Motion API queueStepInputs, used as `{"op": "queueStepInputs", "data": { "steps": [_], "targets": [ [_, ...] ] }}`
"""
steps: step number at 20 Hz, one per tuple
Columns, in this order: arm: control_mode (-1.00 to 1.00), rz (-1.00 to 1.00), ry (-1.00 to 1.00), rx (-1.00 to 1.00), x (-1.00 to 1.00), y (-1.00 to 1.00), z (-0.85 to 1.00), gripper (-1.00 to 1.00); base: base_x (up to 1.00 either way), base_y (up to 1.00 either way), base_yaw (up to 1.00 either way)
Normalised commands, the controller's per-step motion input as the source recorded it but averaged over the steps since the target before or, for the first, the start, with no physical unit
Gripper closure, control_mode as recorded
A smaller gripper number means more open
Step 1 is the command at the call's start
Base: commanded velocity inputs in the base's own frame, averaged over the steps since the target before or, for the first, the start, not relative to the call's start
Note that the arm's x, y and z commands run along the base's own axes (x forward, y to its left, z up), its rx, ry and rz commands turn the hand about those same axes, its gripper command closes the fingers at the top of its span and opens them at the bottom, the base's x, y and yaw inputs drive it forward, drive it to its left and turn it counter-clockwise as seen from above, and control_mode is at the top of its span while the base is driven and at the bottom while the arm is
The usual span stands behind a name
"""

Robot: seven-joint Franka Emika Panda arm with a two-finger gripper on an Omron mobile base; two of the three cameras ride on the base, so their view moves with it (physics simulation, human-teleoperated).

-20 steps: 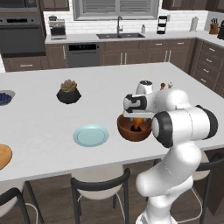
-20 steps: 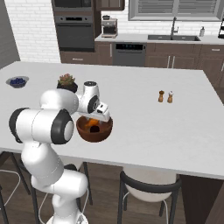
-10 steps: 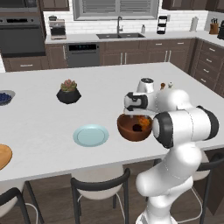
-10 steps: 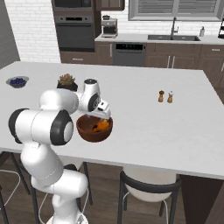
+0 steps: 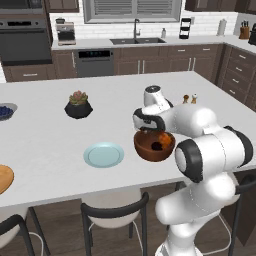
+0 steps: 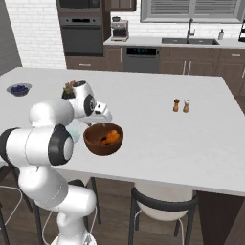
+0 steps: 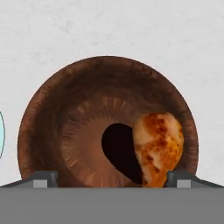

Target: Pick the chicken drumstick and avocado from their plates and place them in the bowl. Then put the bowl in the fridge.

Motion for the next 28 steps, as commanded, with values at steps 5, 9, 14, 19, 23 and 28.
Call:
{"op": "queueStepInputs", "data": {
  "steps": [5,9,14,19,23,28],
  "targets": [
    [-1.00,0.28,0.14,-0.30,0.22,0.99,0.05,-1.00,0.00,0.00,0.00],
    [-1.00,0.16,0.06,0.01,0.00,0.47,-0.29,-1.00,0.00,0.00,0.00],
    [-1.00,0.21,0.00,0.07,0.02,-0.03,-0.43,-1.00,0.00,0.00,0.00],
    [-1.00,0.03,0.00,0.00,-0.26,-0.33,-0.32,-1.00,0.00,0.00,0.00],
    [-1.00,0.00,-0.03,0.00,-0.62,0.00,-0.05,-1.00,0.00,0.00,0.00],
    [-1.00,0.01,-0.01,0.00,0.03,0.00,-0.02,-1.00,0.00,0.00,0.00]
  ]
}}
